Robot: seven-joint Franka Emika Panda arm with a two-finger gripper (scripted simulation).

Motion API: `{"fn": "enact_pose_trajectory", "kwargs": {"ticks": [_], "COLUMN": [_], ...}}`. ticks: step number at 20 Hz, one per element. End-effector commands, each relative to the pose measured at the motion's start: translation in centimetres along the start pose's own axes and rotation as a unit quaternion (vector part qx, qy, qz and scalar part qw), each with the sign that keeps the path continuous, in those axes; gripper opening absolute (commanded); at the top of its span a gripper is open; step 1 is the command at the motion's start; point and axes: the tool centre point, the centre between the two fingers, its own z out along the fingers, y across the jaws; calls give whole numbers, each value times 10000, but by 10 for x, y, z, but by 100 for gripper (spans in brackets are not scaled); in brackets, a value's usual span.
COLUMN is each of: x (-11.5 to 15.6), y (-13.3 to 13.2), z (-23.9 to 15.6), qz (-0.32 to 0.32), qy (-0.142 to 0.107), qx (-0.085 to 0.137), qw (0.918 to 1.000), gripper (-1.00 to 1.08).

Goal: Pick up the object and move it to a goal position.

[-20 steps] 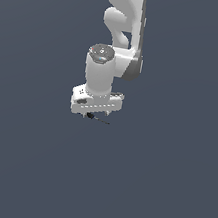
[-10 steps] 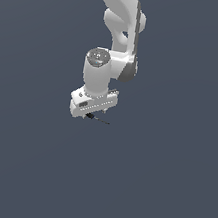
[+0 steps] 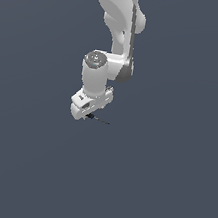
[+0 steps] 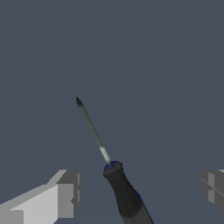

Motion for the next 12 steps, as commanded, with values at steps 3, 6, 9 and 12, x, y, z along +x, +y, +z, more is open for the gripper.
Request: {"fn": "enact_pose_trajectory", "kwargs": {"ticks": [3, 6, 9, 12], "x": [-8, -13, -18, -22], "y": [-4, -7, -10, -13], "z": [9, 15, 20, 24], "qz": [-579, -958, -1328, -1645], "qy": [19, 34, 51, 67], "qx": [7, 11, 15, 17], "qw": [9983, 9954, 9911, 9864], "gripper": [100, 100, 100, 100]}}
